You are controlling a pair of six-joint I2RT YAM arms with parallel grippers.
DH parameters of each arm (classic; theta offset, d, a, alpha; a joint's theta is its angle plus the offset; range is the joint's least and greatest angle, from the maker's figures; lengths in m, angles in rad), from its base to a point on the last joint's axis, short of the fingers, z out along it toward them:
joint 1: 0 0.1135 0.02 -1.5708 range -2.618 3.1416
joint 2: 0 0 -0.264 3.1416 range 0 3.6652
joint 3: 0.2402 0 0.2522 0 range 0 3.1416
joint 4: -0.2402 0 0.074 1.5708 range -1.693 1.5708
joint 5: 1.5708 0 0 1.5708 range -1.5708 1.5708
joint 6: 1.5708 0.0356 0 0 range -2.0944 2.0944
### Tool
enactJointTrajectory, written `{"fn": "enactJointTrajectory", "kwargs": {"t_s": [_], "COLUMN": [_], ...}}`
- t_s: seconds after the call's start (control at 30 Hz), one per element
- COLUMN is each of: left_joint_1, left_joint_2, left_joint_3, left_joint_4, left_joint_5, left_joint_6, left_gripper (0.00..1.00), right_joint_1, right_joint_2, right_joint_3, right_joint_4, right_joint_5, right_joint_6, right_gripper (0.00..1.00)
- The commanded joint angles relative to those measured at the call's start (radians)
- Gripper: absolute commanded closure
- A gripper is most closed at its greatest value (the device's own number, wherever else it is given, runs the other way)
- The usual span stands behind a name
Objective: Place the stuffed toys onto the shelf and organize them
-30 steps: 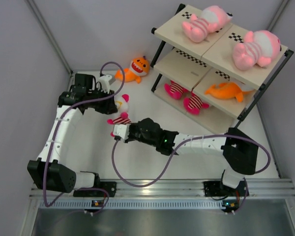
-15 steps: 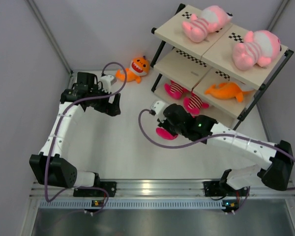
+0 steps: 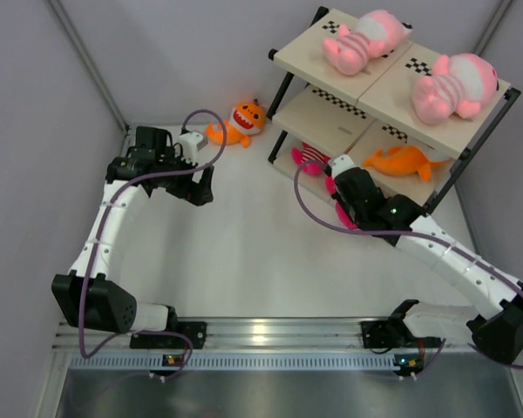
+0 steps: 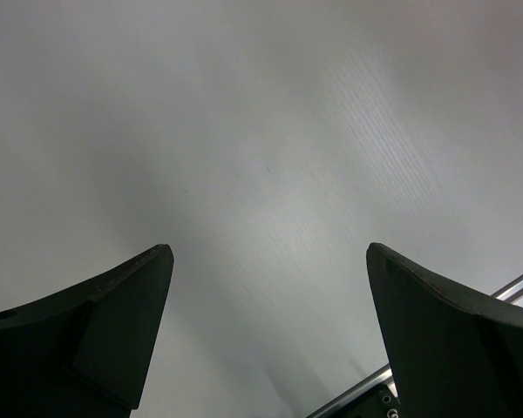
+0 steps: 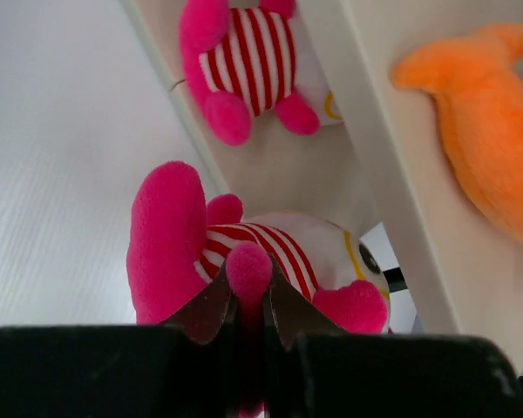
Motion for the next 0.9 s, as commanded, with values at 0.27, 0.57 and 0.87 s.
{"fn": "enactJointTrajectory", "kwargs": {"t_s": [0.27, 0.57, 0.87], "left_joint_1": [-0.003, -0.002, -0.002], "left_joint_2": [-0.012, -0.029, -0.026], "left_joint_3": [0.058, 0.068, 0.068], "left_joint_4": [0.006, 0.004, 0.003], "left_joint_5": [0.033, 0.045, 0.045], "left_joint_6": [0.028, 0.029, 0.03], "left_gripper": [0.01, 0.01, 0.02], "right_joint_1": [-0.095, -0.238, -0.293], "right_joint_2": [-0.293, -0.224, -0.135], "right_joint_3": [-0.6, -0.687, -0.725], "right_joint_4": [1.067, 1.127, 1.17], "right_joint_5": [0.107, -0.134, -0.142], "right_joint_6": [-0.339, -0.333, -0.362], "right_gripper": [1.0, 1.0, 0.83]}}
